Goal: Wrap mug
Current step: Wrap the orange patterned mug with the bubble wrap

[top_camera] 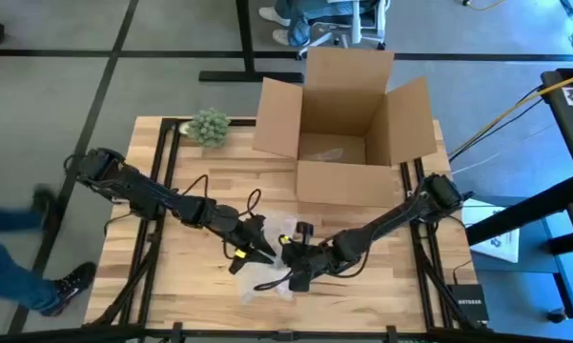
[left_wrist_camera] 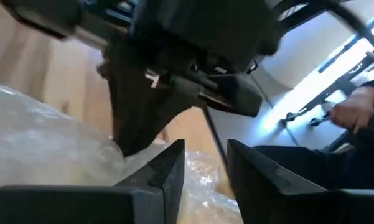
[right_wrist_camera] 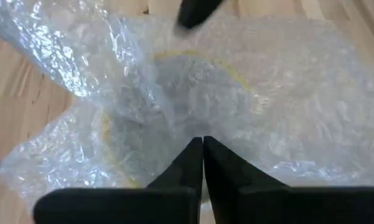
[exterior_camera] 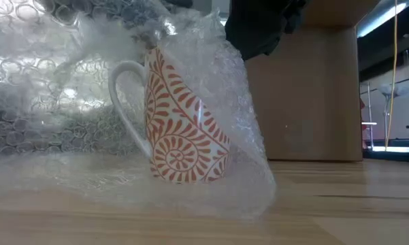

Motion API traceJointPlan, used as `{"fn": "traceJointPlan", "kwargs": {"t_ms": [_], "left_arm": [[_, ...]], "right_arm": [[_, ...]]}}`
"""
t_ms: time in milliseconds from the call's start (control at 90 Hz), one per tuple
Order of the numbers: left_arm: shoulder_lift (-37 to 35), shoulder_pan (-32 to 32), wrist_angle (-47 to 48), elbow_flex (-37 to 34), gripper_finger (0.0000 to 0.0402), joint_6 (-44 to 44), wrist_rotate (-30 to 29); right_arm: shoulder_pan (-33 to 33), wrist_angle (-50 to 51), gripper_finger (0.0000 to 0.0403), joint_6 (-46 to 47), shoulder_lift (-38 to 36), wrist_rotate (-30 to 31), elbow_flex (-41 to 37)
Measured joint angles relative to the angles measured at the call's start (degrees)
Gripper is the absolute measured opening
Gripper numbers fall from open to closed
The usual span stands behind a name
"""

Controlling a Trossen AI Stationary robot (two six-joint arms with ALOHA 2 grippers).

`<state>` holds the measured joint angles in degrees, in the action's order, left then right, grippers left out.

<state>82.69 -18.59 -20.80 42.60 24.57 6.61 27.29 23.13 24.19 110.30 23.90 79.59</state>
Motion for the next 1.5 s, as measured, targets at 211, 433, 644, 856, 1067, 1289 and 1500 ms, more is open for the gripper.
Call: {"fn": "traceJointPlan", "kwargs": {"t_ms": [211,433,644,856,1067,1289,1500], "left_arm": [[-0.01,-2.31,14.79,2.44,0.0093,-2.60,-6.03],[7.92,-2.40,13.11,8.36,0.0092,-6.39,-5.70],[13.70,-2.31,13.69,11.12,0.0092,-7.98,-5.94],[14.04,-1.69,13.24,11.10,0.0091,-5.60,-5.96],[13.85,-1.76,13.82,10.88,0.0091,-5.65,-6.20],[9.45,-2.07,15.46,10.74,0.0091,-5.98,-6.78],[1.62,-2.10,22.35,10.76,0.0091,-5.18,-7.43]], "right_arm": [[-0.09,0.03,0.0001,-0.14,0.00,-0.09,0.00],[-0.37,1.91,0.0001,-0.42,-0.06,-1.29,1.36],[-0.33,14.09,0.0001,-0.49,-0.17,-1.60,8.45],[-0.42,16.04,0.0001,-2.73,-0.23,-1.53,13.81],[-2.72,12.81,0.0001,-2.61,3.75,-6.60,10.44],[-2.95,12.73,0.0001,-2.13,6.31,-10.55,9.88],[-2.99,13.23,0.0001,-2.09,6.23,-11.04,9.85]]}}
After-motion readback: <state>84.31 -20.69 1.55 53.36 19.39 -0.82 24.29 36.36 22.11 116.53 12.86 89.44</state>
